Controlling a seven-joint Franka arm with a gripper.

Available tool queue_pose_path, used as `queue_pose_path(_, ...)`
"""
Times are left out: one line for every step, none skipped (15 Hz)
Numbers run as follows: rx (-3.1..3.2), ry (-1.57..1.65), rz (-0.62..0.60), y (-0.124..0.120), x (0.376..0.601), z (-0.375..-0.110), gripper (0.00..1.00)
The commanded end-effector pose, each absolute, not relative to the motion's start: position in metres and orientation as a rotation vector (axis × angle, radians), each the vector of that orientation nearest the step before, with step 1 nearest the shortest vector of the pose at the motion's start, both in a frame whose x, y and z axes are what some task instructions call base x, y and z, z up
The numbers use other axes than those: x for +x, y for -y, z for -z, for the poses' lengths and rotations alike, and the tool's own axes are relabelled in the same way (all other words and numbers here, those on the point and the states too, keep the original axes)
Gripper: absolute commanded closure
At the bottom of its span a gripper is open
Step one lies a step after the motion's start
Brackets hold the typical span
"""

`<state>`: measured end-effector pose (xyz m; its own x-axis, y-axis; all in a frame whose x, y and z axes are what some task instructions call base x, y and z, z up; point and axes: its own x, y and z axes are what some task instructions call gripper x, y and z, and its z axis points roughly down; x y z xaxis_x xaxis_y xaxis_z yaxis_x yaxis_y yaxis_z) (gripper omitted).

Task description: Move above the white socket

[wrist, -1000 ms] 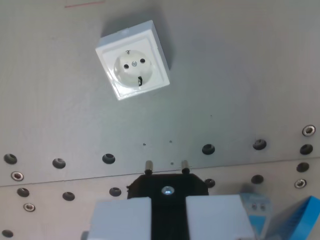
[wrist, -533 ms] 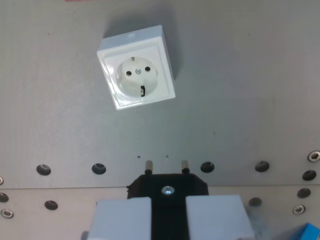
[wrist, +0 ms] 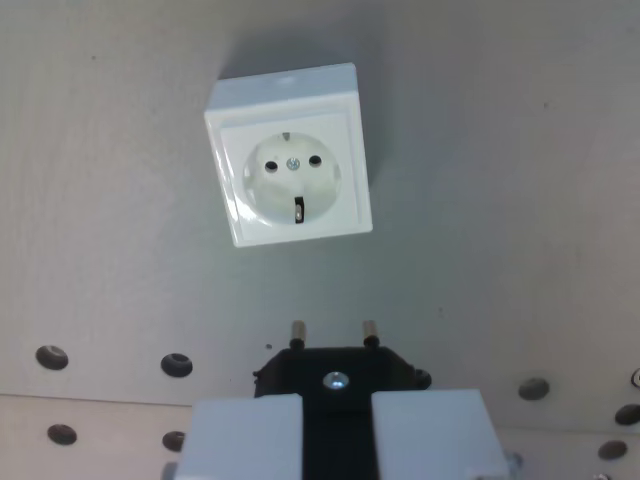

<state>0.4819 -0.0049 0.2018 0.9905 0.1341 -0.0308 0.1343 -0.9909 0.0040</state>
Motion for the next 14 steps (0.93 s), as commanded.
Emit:
queue_pose_path(3.081,-0.440,-0.113,0.002,0.479,-0.185,1.00)
queue_pose_path(3.078,-0.453,-0.111,0.001,0.479,-0.180,1.00)
queue_pose_path(3.075,-0.459,-0.113,0.001,0.479,-0.175,1.00)
queue_pose_path(3.073,-0.470,-0.116,0.000,0.479,-0.170,1.00)
queue_pose_path(3.071,-0.473,-0.114,-0.001,0.478,-0.165,1.00)
queue_pose_path(3.069,-0.479,-0.114,-0.001,0.478,-0.160,1.00)
queue_pose_path(3.068,-0.482,-0.115,-0.002,0.478,-0.155,1.00)
queue_pose_path(3.067,-0.482,-0.113,-0.003,0.478,-0.150,1.00)
queue_pose_path(3.066,-0.487,-0.114,-0.003,0.478,-0.145,1.00)
queue_pose_path(3.065,-0.489,-0.116,-0.004,0.477,-0.140,1.00)
queue_pose_path(3.064,-0.486,-0.114,-0.004,0.477,-0.135,1.00)
queue_pose_path(3.063,-0.482,-0.117,-0.004,0.477,-0.130,1.00)
queue_pose_path(3.062,-0.481,-0.117,-0.005,0.477,-0.126,1.00)
queue_pose_path(3.062,-0.478,-0.116,-0.005,0.476,-0.123,1.00)
